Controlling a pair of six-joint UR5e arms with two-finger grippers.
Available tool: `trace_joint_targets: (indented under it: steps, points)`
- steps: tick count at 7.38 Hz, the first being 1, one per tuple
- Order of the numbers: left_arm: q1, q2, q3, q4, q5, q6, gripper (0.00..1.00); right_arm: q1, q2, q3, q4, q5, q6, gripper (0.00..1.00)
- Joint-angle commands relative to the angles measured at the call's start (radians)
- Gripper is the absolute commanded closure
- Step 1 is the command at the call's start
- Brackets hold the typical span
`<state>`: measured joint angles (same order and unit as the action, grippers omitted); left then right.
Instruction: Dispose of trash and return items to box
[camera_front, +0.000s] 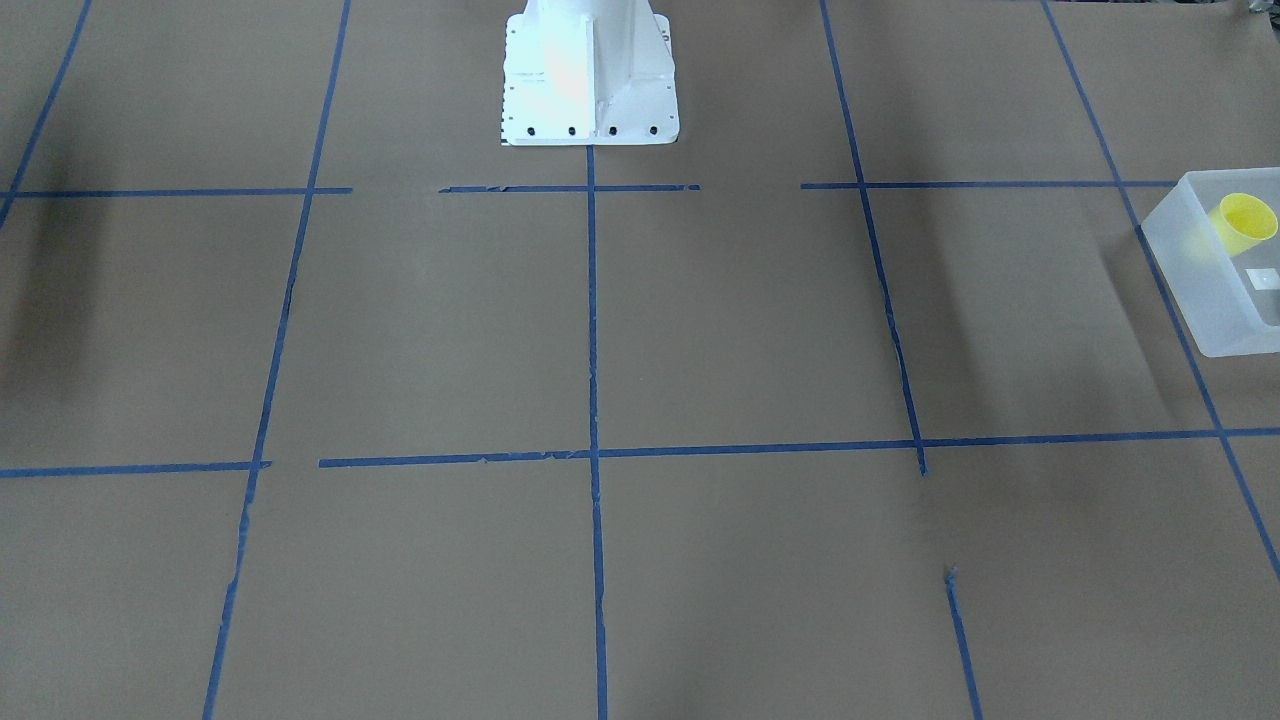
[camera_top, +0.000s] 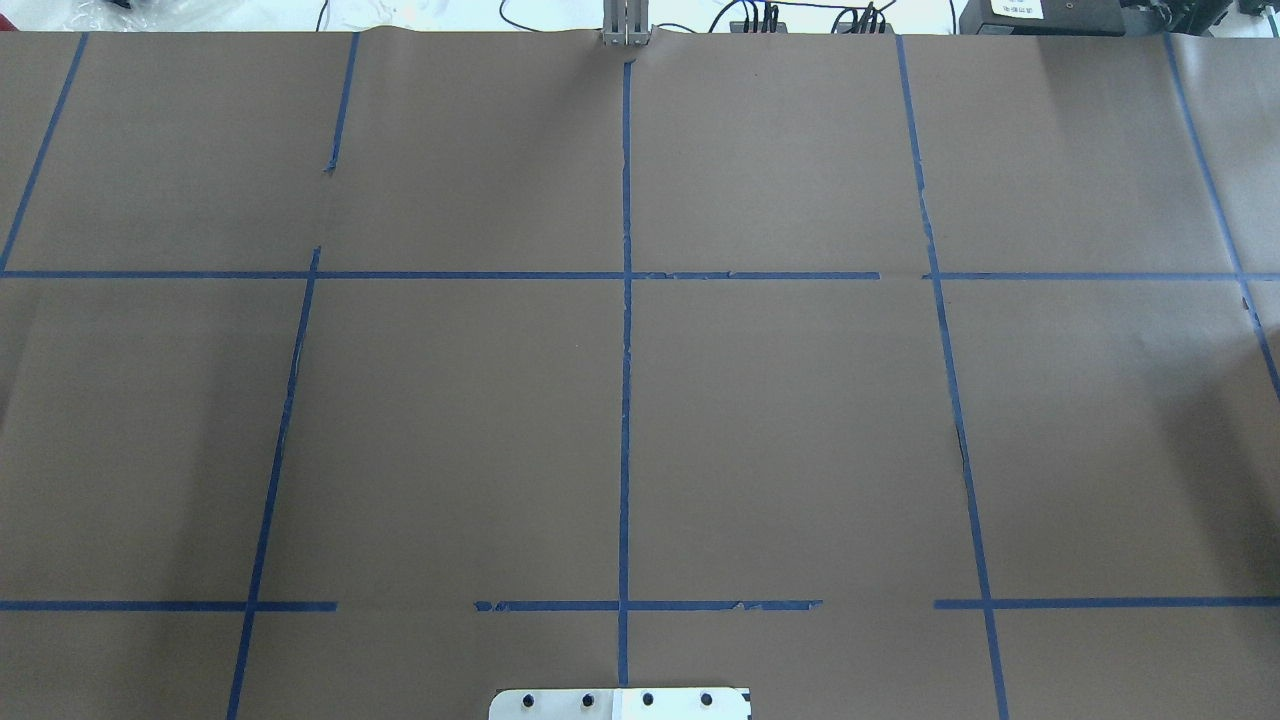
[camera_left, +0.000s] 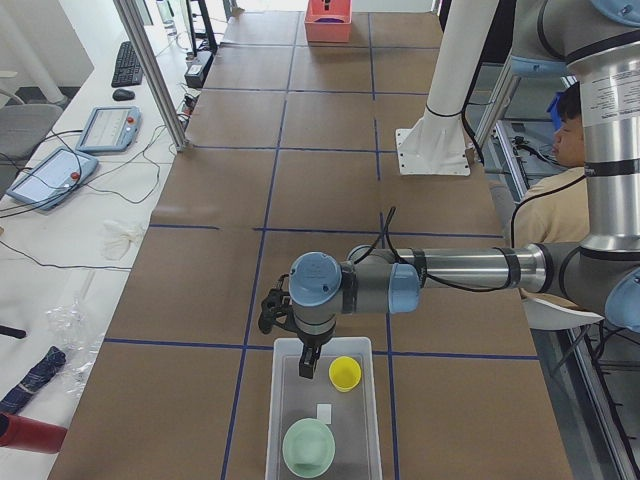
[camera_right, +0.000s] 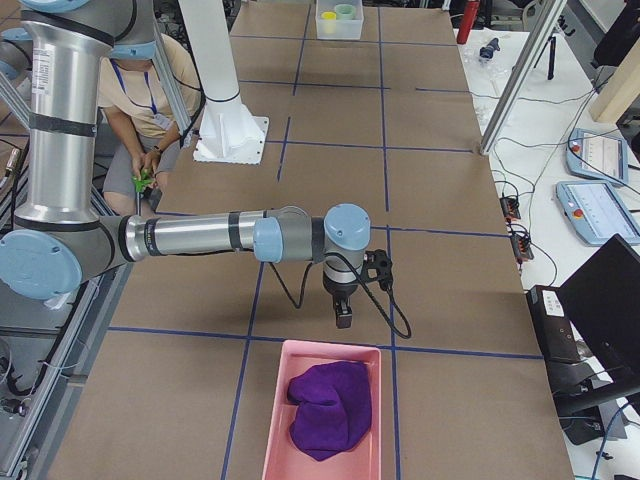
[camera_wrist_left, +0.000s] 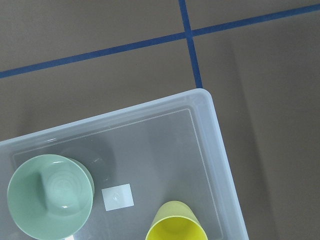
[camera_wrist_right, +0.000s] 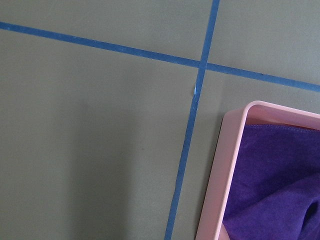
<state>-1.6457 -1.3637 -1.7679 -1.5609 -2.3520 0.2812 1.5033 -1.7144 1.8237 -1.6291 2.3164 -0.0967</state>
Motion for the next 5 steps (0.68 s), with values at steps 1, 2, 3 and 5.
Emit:
trace_joint_targets:
  steps: [1,2,3,5]
  points:
    - [-0.002,0.003,-0.007,0.002,-0.001,-0.001,0.0,-0.002,-0.001,-0.006,0.0,0.0,0.002,0.0]
    - [-0.002,0.002,-0.008,0.001,-0.001,-0.001,0.0,-0.003,-0.001,-0.017,0.0,0.001,0.005,0.0]
    - [-0.002,-0.001,-0.008,0.001,-0.001,-0.001,0.0,-0.005,-0.001,-0.017,0.0,0.0,0.006,0.0]
    - [-0.003,-0.009,-0.007,-0.001,-0.001,-0.001,0.0,-0.006,0.001,-0.017,0.002,0.0,0.008,0.0]
